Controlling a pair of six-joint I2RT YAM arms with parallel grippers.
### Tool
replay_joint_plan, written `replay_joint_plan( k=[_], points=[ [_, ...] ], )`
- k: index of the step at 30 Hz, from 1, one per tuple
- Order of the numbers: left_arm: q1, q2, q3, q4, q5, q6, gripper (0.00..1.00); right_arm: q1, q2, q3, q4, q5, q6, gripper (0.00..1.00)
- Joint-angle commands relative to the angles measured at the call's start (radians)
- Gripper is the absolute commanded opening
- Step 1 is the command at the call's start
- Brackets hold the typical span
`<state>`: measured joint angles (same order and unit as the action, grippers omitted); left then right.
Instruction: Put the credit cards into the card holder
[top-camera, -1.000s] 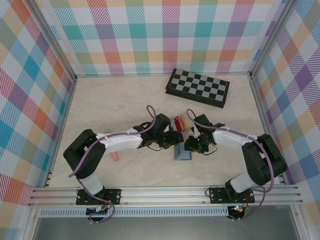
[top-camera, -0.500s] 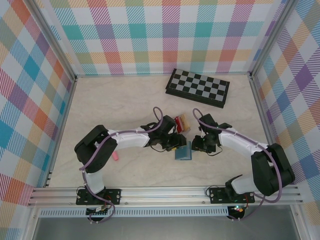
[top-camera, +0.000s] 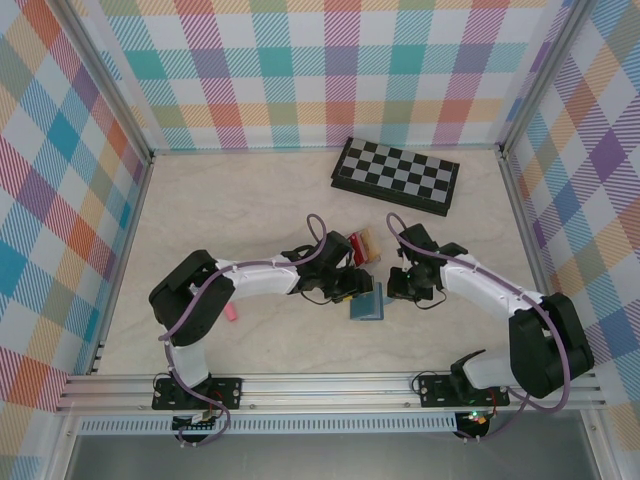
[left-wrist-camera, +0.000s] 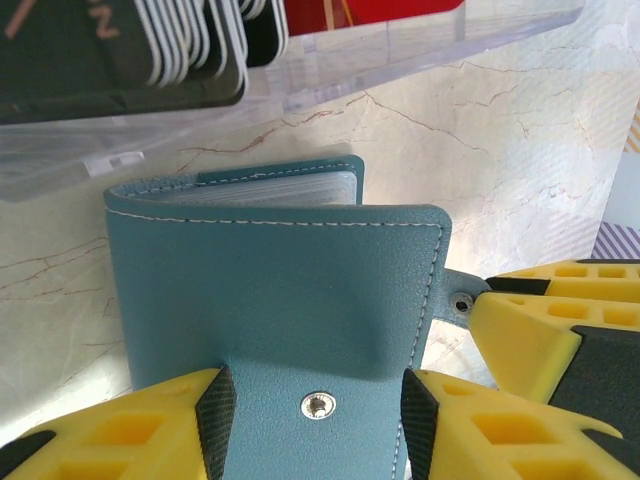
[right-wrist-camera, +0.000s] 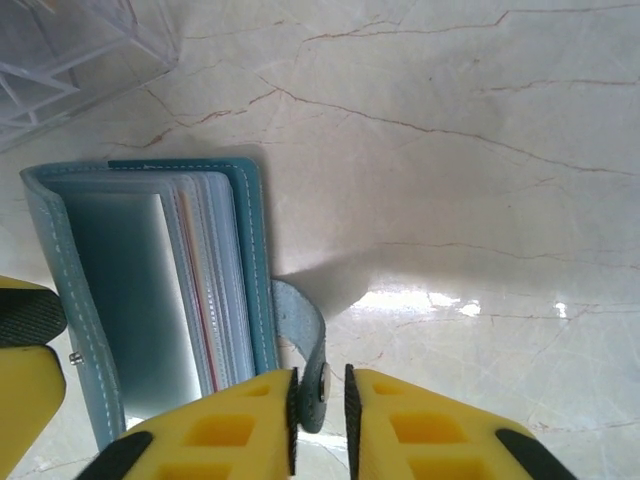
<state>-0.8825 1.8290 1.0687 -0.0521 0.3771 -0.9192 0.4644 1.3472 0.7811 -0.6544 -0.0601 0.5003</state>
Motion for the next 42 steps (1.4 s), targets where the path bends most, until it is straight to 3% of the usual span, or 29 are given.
replay_joint_plan(
  k=[1, 9, 20, 29, 42],
  points=[
    [-0.015, -0.005, 0.019, -0.031, 0.003, 0.021, 0.50, -0.004, 0.008, 0.034, -0.032, 0.002, -0.027, 0.16],
    [-0.018, -0.043, 0.013, -0.061, -0.038, 0.043, 0.50, -0.004, 0.005, 0.034, -0.024, -0.007, -0.030, 0.06],
    [-0.018, -0.180, -0.040, -0.197, -0.234, 0.104, 0.49, -0.009, 0.000, 0.031, -0.012, -0.019, -0.029, 0.04],
    [-0.025, -0.078, -0.013, -0.178, -0.179, 0.108, 0.43, -0.009, -0.017, 0.026, 0.006, -0.041, -0.030, 0.03],
    [-0.060, 0.037, 0.034, -0.172, -0.184, 0.107, 0.43, -0.008, -0.044, 0.034, -0.006, -0.052, -0.018, 0.02]
  ],
)
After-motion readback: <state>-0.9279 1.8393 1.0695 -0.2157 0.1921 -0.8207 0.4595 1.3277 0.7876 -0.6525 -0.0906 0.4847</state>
